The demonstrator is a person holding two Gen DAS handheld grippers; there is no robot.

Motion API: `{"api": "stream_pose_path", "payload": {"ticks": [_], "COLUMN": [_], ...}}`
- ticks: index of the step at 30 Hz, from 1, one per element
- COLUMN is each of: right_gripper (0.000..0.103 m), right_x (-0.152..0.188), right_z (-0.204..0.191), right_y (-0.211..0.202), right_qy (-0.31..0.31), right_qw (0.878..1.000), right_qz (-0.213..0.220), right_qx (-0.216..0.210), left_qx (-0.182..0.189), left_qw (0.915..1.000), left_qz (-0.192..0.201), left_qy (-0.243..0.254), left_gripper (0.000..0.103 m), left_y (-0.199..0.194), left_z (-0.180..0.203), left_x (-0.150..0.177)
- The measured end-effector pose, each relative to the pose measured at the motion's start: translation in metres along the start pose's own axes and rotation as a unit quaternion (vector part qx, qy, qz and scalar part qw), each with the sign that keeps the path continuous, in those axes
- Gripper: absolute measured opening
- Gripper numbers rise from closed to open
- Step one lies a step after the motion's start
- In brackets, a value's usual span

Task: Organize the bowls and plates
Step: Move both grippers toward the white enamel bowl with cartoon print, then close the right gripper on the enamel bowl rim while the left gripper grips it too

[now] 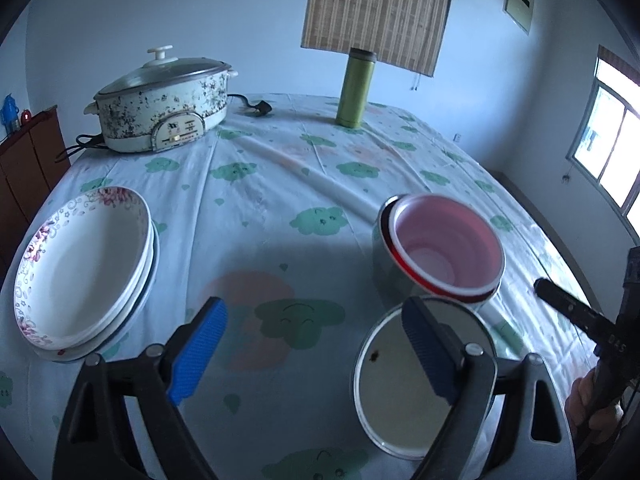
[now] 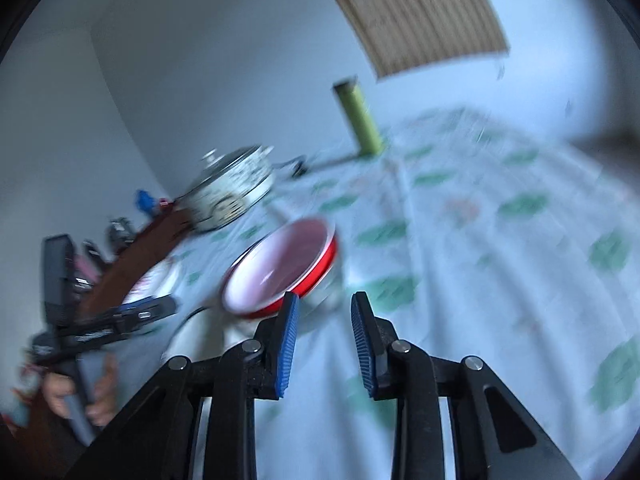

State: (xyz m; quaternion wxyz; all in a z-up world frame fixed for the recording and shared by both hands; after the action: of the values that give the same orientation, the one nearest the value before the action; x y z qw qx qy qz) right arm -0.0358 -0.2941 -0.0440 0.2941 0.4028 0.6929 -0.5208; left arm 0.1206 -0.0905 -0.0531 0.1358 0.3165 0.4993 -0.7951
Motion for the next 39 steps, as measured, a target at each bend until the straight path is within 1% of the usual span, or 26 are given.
{"api": "stream_pose_path", "payload": {"ticks": [2,3,6,8,11,12,13,15,17,20,24,27,29,30,31,32,33,36,38,39], "right_gripper": [0.030,0.030,0.030,0.030,0.031,0.038,0.052,0.067,0.067,0.067,0.067,0.067,0.067,0.066,0.058,0.053,0.050,0.050,0.044,0.038], "right_x": [0.009,0.012,0.019,0.022,0.026,0.027,0.028,0.030,0.030,0.030,0.034,0.036,0.037,0.038,0.039,0.040,0.041,0.044,0.045,0.045], "right_z": [-0.010,-0.015,-0.034,-0.045,-0.057,-0.059,-0.060,-0.061,-0.064,-0.069,-0.075,-0.077,-0.076,-0.076,-0.075,-0.076,-0.076,-0.077,-0.079,-0.080], "right_y": [0.002,0.001,-0.002,-0.002,0.002,0.004,0.006,0.011,0.011,0.012,0.016,0.022,0.025,0.027,0.029,0.031,0.033,0.039,0.041,0.041], "right_qy": [0.011,0.008,-0.009,-0.026,-0.036,-0.035,-0.032,-0.021,-0.016,-0.033,-0.047,-0.053,-0.053,-0.053,-0.052,-0.051,-0.050,-0.050,-0.054,-0.056], "right_qw": [0.999,0.999,0.999,0.998,0.997,0.997,0.997,0.997,0.996,0.996,0.995,0.995,0.994,0.994,0.994,0.994,0.994,0.993,0.992,0.992], "right_qz": [-0.012,-0.015,-0.022,-0.028,-0.035,-0.039,-0.043,-0.046,-0.041,-0.040,-0.050,-0.058,-0.064,-0.065,-0.068,-0.072,-0.076,-0.084,-0.084,-0.085], "right_qx": [-0.030,-0.036,-0.048,-0.048,-0.053,-0.054,-0.055,-0.065,-0.077,-0.068,-0.067,-0.065,-0.064,-0.065,-0.066,-0.067,-0.068,-0.073,-0.075,-0.076], "left_qx": [0.005,0.004,-0.001,0.001,0.006,0.008,0.013,0.023,0.030,0.028,0.035,0.031,0.024,0.022,0.021,0.021,0.020,0.019,0.022,0.022], "left_qw": [1.0000,0.9999,0.9998,0.9996,0.9997,0.9997,0.9995,0.9989,0.9982,0.9975,0.9971,0.9971,0.9971,0.9970,0.9968,0.9964,0.9961,0.9959,0.9957,0.9952], "left_qz": [-0.008,-0.011,-0.019,-0.026,-0.024,-0.025,-0.028,-0.040,-0.052,-0.065,-0.068,-0.069,-0.072,-0.074,-0.077,-0.082,-0.086,-0.089,-0.090,-0.094], "left_qy": [0.001,0.003,0.010,0.011,0.008,0.005,0.001,-0.006,-0.009,-0.006,0.000,0.000,-0.004,-0.006,-0.007,-0.008,-0.007,0.002,0.007,0.008], "left_gripper": [0.091,0.091,0.090,0.089,0.089,0.089,0.090,0.090,0.089,0.084,0.083,0.083,0.076,0.070,0.065,0.064,0.062,0.061,0.055,0.048], "left_y": [0.001,0.002,0.004,0.005,0.001,0.000,0.000,0.003,0.007,0.012,0.011,0.012,0.016,0.017,0.018,0.020,0.021,0.023,0.024,0.026], "left_z": [0.000,-0.001,-0.002,-0.002,-0.004,-0.005,-0.007,-0.008,-0.008,-0.007,-0.004,-0.005,-0.008,-0.009,-0.009,-0.010,-0.010,-0.006,-0.003,-0.002], "left_x": [0.003,0.005,0.009,0.011,0.011,0.011,0.012,0.014,0.017,0.021,0.023,0.023,0.023,0.023,0.024,0.025,0.026,0.029,0.031,0.032]}}
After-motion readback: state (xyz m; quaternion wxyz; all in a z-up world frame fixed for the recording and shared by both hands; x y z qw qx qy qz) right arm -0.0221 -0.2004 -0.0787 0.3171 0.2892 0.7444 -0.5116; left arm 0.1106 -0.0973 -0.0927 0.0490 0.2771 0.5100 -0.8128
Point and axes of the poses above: each gripper's, at about its wrist camera, not at the fingertips, and y roughly the way its jaws point, z to its right, x to its underside, the point moved 7 cm from there along y, roughly the way its jaws point, and after that the axes turned 12 degrees about -y, right-handed, at the moved point
